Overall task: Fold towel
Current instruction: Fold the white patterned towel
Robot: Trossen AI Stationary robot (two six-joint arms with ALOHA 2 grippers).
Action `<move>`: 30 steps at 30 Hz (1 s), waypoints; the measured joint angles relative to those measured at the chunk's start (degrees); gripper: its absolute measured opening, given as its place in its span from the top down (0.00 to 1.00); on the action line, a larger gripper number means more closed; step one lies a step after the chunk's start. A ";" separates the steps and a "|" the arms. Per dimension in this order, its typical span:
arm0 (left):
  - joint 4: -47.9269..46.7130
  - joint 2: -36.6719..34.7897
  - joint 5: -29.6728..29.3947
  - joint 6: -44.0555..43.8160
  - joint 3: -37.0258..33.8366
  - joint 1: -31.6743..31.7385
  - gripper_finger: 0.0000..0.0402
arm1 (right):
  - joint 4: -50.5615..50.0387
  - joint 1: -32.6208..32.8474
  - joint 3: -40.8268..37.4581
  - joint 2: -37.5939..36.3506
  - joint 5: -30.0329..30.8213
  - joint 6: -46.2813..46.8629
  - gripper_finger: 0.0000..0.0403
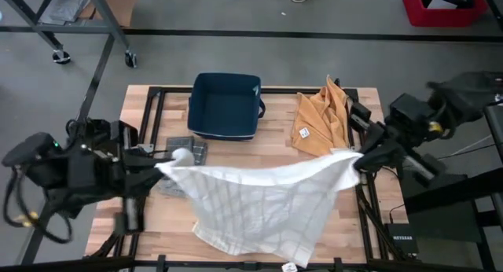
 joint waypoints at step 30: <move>-28.39 0.95 -12.95 -1.28 -0.68 13.59 1.00 | -26.34 -0.09 -0.06 -1.21 22.87 -10.19 0.99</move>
